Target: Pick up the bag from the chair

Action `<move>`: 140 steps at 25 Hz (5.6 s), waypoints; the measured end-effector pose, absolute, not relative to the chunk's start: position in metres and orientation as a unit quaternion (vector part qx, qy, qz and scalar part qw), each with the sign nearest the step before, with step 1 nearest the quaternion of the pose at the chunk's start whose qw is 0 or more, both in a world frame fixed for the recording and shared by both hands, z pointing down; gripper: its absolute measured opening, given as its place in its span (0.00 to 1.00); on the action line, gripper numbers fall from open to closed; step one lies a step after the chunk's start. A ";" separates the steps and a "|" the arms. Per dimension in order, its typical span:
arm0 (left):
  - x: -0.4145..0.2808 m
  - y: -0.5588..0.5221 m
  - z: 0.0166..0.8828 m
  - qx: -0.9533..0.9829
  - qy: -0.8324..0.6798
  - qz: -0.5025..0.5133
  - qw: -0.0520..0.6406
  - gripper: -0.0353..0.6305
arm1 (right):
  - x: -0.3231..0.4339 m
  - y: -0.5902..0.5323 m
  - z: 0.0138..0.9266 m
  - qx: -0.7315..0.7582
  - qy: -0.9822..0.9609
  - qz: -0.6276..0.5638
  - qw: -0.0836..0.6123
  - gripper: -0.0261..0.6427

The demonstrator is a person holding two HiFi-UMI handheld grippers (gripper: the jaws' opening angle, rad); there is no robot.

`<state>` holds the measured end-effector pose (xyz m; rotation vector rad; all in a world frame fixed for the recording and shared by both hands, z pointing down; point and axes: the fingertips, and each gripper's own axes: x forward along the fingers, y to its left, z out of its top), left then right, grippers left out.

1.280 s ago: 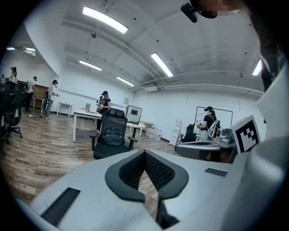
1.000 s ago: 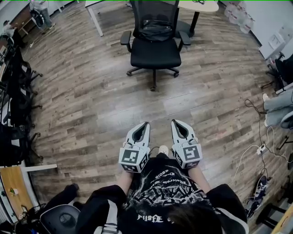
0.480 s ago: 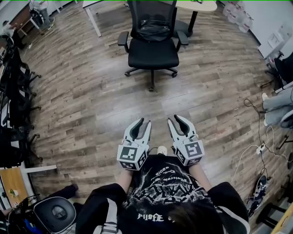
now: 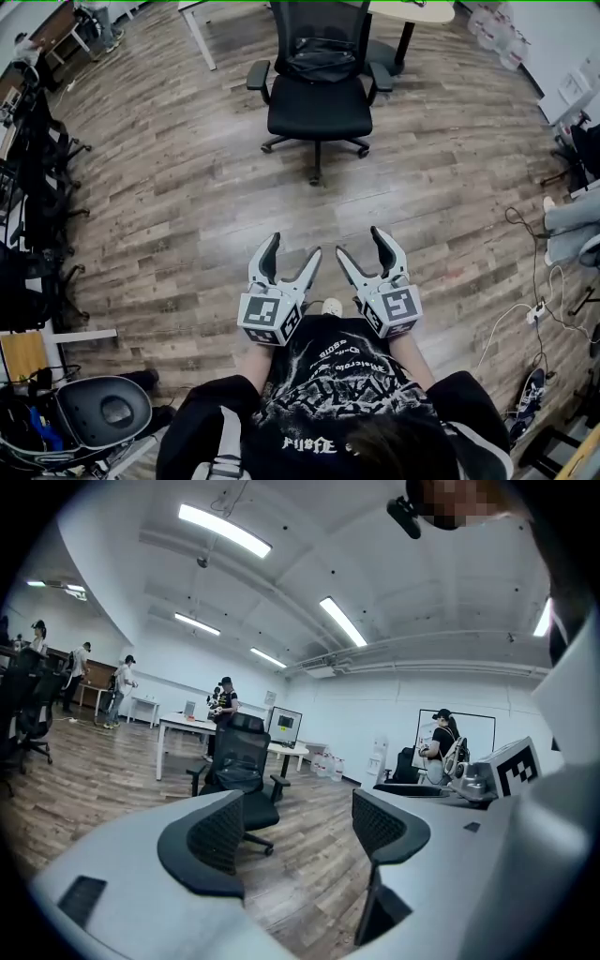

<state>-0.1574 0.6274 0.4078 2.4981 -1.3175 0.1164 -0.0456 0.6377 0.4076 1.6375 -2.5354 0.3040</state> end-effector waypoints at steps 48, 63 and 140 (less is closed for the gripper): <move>-0.157 0.199 0.441 0.930 -0.315 0.096 0.163 0.61 | -0.085 0.239 0.437 0.552 -0.819 0.136 0.082 0.56; -0.151 0.143 0.459 0.933 -0.286 0.098 0.196 0.61 | -0.077 0.168 0.448 0.575 -0.802 0.135 0.082 0.48; -0.002 -0.575 0.753 0.855 -0.342 0.278 0.275 0.61 | 0.229 -0.534 0.719 0.414 -0.854 0.179 0.259 0.48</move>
